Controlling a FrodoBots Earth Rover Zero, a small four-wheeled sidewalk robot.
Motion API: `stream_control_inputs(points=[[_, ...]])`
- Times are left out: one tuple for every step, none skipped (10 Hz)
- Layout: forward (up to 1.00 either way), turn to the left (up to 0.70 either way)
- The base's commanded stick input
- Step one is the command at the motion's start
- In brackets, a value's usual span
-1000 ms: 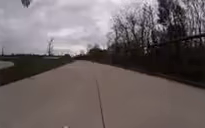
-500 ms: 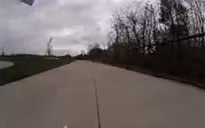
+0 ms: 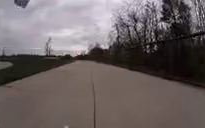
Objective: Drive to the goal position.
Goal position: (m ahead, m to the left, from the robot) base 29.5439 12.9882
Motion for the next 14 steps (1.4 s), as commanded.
stream_control_inputs(points=[[1.0,0.38],[1.0,0.01],[1.0,0.0],[1.0,0.0],[1.0,0.0],[1.0,0.0],[1.0,0.0],[1.0,0.0],[1.0,0.0],[1.0,0.0],[1.0,0.0],[1.0,0.0],[1.0,0.0],[1.0,0.0]])
